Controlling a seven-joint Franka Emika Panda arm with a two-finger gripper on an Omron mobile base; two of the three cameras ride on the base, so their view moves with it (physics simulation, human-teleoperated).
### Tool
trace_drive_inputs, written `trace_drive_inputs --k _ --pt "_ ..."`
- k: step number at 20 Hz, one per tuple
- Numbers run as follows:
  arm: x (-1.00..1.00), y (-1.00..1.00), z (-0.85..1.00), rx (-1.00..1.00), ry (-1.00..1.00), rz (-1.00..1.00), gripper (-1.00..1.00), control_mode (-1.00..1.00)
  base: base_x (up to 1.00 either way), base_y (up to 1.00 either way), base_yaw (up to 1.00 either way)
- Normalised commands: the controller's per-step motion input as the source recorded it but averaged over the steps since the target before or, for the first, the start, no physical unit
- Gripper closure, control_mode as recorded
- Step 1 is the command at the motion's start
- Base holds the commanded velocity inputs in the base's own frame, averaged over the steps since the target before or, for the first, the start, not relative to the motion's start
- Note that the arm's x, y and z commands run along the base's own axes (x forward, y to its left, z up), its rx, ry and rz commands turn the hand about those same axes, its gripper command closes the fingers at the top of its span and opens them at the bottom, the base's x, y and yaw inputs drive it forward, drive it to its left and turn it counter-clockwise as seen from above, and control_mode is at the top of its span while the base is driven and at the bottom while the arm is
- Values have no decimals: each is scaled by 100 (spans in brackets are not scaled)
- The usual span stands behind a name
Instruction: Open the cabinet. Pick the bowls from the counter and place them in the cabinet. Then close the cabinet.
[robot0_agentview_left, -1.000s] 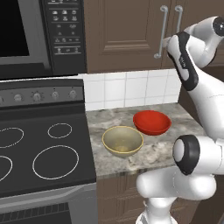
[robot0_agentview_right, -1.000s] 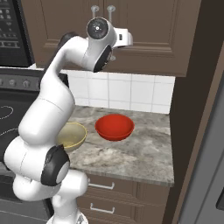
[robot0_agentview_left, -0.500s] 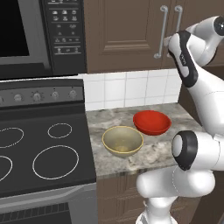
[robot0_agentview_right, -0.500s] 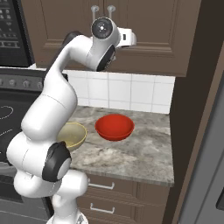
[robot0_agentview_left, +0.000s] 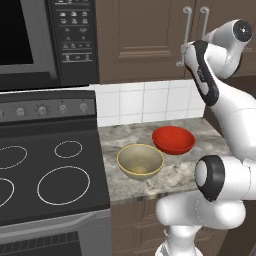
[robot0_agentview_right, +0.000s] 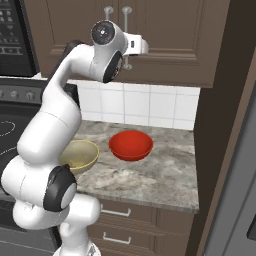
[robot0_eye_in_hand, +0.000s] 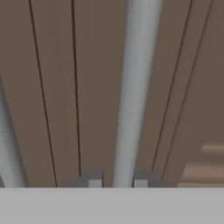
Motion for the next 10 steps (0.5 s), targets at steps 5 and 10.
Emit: trace_drive_inputs --k 5,10 --pt "34 78 -73 8 3 -12 100 -100 0 0 0" --pt "8 -1 -42 29 3 0 100 -100 0 0 0"
